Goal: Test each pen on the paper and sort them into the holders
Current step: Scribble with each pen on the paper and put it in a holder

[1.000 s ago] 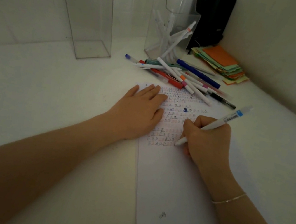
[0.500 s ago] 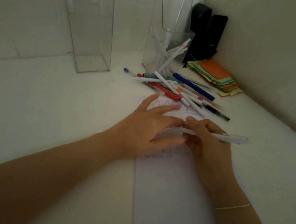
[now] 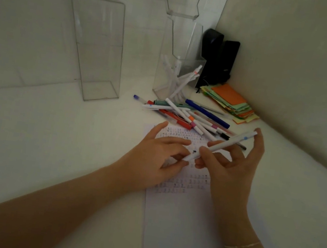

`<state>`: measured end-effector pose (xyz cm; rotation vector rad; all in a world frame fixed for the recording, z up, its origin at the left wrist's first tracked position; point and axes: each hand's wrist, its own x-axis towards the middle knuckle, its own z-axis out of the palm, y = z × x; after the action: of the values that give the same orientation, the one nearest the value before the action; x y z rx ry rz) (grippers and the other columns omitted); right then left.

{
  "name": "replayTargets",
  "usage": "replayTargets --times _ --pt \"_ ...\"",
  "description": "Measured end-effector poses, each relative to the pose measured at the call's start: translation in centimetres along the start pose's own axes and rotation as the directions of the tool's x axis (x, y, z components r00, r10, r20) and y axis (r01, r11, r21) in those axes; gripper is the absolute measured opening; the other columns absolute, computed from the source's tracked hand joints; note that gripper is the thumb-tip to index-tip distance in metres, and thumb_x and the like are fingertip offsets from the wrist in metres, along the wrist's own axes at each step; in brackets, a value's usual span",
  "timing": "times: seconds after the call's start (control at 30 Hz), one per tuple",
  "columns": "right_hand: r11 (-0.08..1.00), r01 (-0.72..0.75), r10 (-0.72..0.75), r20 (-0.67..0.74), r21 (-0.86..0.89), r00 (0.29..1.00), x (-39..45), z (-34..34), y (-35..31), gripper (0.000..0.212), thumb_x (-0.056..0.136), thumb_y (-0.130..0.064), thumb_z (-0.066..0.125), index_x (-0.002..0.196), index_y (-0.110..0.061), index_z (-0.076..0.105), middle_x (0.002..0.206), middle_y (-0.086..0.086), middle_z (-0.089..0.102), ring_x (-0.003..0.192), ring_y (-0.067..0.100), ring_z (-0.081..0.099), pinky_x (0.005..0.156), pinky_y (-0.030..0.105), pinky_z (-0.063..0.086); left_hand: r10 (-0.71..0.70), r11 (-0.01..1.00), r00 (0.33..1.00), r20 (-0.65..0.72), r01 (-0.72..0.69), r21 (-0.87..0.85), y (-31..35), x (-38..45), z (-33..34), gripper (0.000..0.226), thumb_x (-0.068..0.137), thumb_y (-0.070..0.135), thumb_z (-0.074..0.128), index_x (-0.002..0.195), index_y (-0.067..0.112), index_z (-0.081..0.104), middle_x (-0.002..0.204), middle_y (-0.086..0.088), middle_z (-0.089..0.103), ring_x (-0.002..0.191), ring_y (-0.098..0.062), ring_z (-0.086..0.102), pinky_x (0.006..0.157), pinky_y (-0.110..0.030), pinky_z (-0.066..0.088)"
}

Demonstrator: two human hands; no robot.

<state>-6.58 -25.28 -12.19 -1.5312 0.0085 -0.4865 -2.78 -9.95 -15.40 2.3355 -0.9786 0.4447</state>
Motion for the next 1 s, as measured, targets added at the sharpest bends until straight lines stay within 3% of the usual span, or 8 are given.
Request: replayTargets --times 0.3,0.37,0.47,0.57,0.7,0.77,0.87,1.0 --pt "0.999 0.019 -0.019 -0.008 -0.030 1.000 0.0 0.3 0.3 0.076 0.079 0.009 0.067 0.133 -0.027 0.029 0.088 0.017 0.065 0.053 0.022 0.066 0.054 0.026 0.055 0.008 1.000 1.000 -0.017 -0.008 0.011 -0.3 -0.2 0.2 0.034 0.090 0.039 0.042 0.105 0.022 0.067 0.117 0.009 0.065 0.128 0.002 0.038 0.117 -0.039 0.003" --pt "0.997 0.062 -0.062 0.013 -0.051 0.998 1.1 0.5 -1.0 0.072 0.084 0.005 0.063 0.136 -0.027 0.026 0.087 0.017 0.065 0.052 0.021 0.064 0.054 0.028 0.055 -0.059 0.998 0.997 -0.039 0.060 0.034 -0.1 0.0 0.1 0.040 0.090 0.046 0.039 0.115 0.024 0.062 0.127 0.009 0.059 0.132 0.002 0.033 0.117 -0.035 -0.003" --pt "0.969 0.220 -0.219 0.020 -0.110 0.976 5.3 1.4 -5.1 0.072 0.091 -0.002 0.057 0.143 -0.030 0.016 0.084 0.017 0.065 0.053 0.023 0.063 0.055 0.031 0.055 -0.276 0.953 0.961 -0.032 0.278 0.119 0.2 0.4 -0.4 0.064 0.088 0.064 0.025 0.135 0.025 0.043 0.144 0.010 0.042 0.139 -0.001 0.020 0.115 -0.034 -0.012" --pt "0.900 0.385 -0.387 0.035 -0.206 0.921 11.2 3.8 -9.3 0.067 0.092 -0.004 0.053 0.144 -0.022 0.015 0.078 0.013 0.065 0.056 0.024 0.064 0.056 0.031 0.057 -0.465 0.856 0.886 0.001 0.449 0.258 -0.1 0.5 -0.6 0.058 0.095 0.055 0.020 0.144 0.026 0.026 0.151 0.009 0.028 0.143 -0.005 0.007 0.115 -0.037 -0.015" --pt "0.805 0.481 -0.481 0.094 -0.347 0.872 17.3 8.6 -10.4 0.038 0.092 -0.005 0.046 0.127 -0.010 0.029 0.080 0.018 0.063 0.063 0.029 0.064 0.061 0.047 0.056 -0.535 0.805 0.839 0.102 0.469 0.364 -0.5 0.2 -0.2 0.056 0.097 0.048 0.020 0.147 0.023 0.016 0.157 0.000 0.008 0.144 -0.014 -0.003 0.115 -0.043 -0.012" --pt "0.739 0.479 -0.472 0.143 -0.474 0.870 18.8 10.4 -9.1 0.037 0.094 -0.008 0.042 0.129 -0.006 0.029 0.081 0.019 0.062 0.067 0.031 0.063 0.061 0.046 0.054 -0.540 0.802 0.834 0.114 0.469 0.370 -0.6 0.2 -0.1 0.055 0.098 0.047 0.020 0.147 0.023 0.017 0.158 0.000 0.006 0.144 -0.014 -0.002 0.115 -0.042 -0.010" --pt "0.534 0.429 -0.384 0.243 -0.728 0.891 19.5 11.6 -6.4 0.038 0.098 -0.016 0.034 0.133 -0.002 0.030 0.088 0.017 0.058 0.075 0.032 0.059 0.063 0.037 0.046 -0.542 0.801 0.832 0.117 0.470 0.370 -0.7 0.3 -0.1 0.057 0.097 0.049 0.017 0.147 0.023 0.017 0.158 -0.001 0.007 0.144 -0.014 -0.001 0.115 -0.041 -0.010" --pt "0.415 0.477 -0.308 0.374 -0.775 0.875 19.7 11.9 -4.3 0.037 0.099 -0.017 0.033 0.133 -0.004 0.029 0.066 0.004 0.047 0.051 0.018 0.043 0.044 0.028 0.029 -0.520 0.806 0.850 0.091 0.452 0.382 -1.0 0.2 0.2 0.081 0.078 0.056 -0.008 0.146 0.023 0.018 0.157 -0.002 0.009 0.144 -0.014 0.001 0.112 -0.039 -0.012"
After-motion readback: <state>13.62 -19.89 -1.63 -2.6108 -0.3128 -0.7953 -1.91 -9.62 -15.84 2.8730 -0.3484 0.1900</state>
